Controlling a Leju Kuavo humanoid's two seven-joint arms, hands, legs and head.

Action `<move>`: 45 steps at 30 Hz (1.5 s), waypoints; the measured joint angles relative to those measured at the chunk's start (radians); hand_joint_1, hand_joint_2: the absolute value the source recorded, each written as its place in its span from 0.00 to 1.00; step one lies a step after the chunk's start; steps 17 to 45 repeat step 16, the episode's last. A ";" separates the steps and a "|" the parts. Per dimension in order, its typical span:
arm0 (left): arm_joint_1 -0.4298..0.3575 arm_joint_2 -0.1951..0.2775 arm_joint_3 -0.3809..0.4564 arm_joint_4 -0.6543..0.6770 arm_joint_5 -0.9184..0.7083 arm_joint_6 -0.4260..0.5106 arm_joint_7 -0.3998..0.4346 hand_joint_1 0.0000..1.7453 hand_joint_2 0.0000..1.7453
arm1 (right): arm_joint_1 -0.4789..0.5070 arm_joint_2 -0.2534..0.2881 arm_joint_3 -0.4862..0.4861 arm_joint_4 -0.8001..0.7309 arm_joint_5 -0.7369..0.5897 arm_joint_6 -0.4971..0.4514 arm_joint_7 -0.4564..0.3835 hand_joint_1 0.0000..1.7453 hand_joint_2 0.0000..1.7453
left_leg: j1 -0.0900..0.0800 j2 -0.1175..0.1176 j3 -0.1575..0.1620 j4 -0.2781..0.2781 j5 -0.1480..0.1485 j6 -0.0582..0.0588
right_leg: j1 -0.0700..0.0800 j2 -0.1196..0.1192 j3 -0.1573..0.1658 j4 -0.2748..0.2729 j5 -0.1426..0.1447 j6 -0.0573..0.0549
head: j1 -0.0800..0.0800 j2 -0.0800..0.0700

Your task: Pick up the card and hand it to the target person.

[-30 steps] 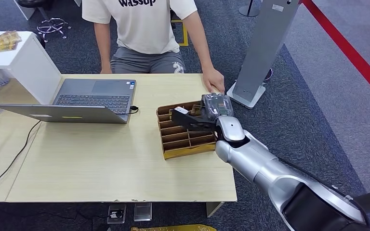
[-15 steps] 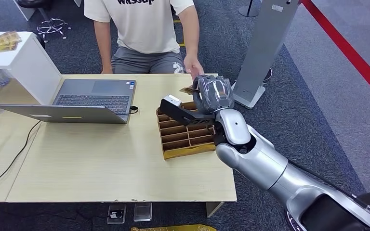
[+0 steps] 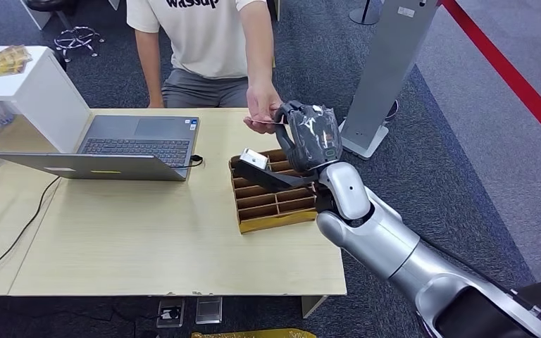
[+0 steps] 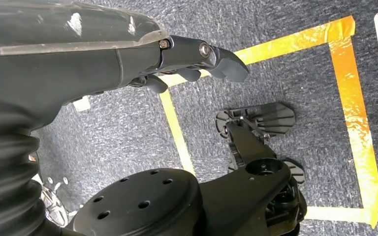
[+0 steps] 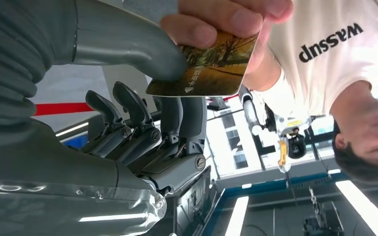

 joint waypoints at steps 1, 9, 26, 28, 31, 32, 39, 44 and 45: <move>-0.001 0.000 0.000 0.000 0.000 0.000 0.000 0.00 1.00 | 0.000 0.003 -0.001 0.020 0.006 -0.015 -0.007 0.91 1.00 | 0.000 0.000 0.000 0.000 0.000 0.000 | 0.000 0.000 0.000 0.000 0.000 0.000 | 0.000 0.000; -0.005 0.000 -0.004 0.000 -0.012 -0.008 -0.006 0.00 0.50 | 0.001 0.018 -0.007 0.121 0.046 -0.085 -0.024 0.00 1.00 | 0.000 0.000 0.000 0.000 0.000 0.000 | 0.000 0.000 0.000 0.000 0.000 0.000 | 0.000 0.000; -0.002 0.000 -0.005 0.000 0.017 0.004 -0.019 0.00 0.00 | 0.050 0.027 -0.035 0.107 -0.221 -0.127 -0.151 0.00 1.00 | 0.000 0.000 0.000 0.000 0.000 0.000 | 0.000 0.000 0.000 0.000 0.000 0.000 | 0.000 0.000; -0.002 0.000 -0.005 0.000 0.017 0.004 -0.019 0.00 0.00 | 0.050 0.027 -0.035 0.107 -0.221 -0.127 -0.151 0.00 1.00 | 0.000 0.000 0.000 0.000 0.000 0.000 | 0.000 0.000 0.000 0.000 0.000 0.000 | 0.000 0.000; -0.002 0.000 -0.005 0.000 0.017 0.004 -0.019 0.00 0.00 | 0.050 0.027 -0.035 0.107 -0.221 -0.127 -0.151 0.00 1.00 | 0.000 0.000 0.000 0.000 0.000 0.000 | 0.000 0.000 0.000 0.000 0.000 0.000 | 0.000 0.000; -0.002 0.000 -0.005 0.000 0.017 0.004 -0.019 0.00 0.00 | 0.050 0.027 -0.035 0.107 -0.221 -0.127 -0.151 0.00 1.00 | 0.000 0.000 0.000 0.000 0.000 0.000 | 0.000 0.000 0.000 0.000 0.000 0.000 | 0.000 0.000; -0.002 0.000 -0.005 0.000 0.017 0.004 -0.019 0.00 0.00 | 0.050 0.027 -0.035 0.107 -0.221 -0.127 -0.151 0.00 1.00 | 0.000 0.000 0.000 0.000 0.000 0.000 | 0.000 0.000 0.000 0.000 0.000 0.000 | 0.000 0.000; -0.002 0.000 -0.005 0.000 0.017 0.004 -0.019 0.00 0.00 | 0.050 0.027 -0.035 0.107 -0.221 -0.127 -0.151 0.00 1.00 | 0.000 0.000 0.000 0.000 0.000 0.000 | 0.000 0.000 0.000 0.000 0.000 0.000 | 0.000 0.000; -0.002 0.000 -0.005 0.000 0.017 0.004 -0.019 0.00 0.00 | 0.050 0.027 -0.035 0.107 -0.221 -0.127 -0.151 0.00 1.00 | 0.000 0.000 0.000 0.000 0.000 0.000 | 0.000 0.000 0.000 0.000 0.000 0.000 | 0.000 0.000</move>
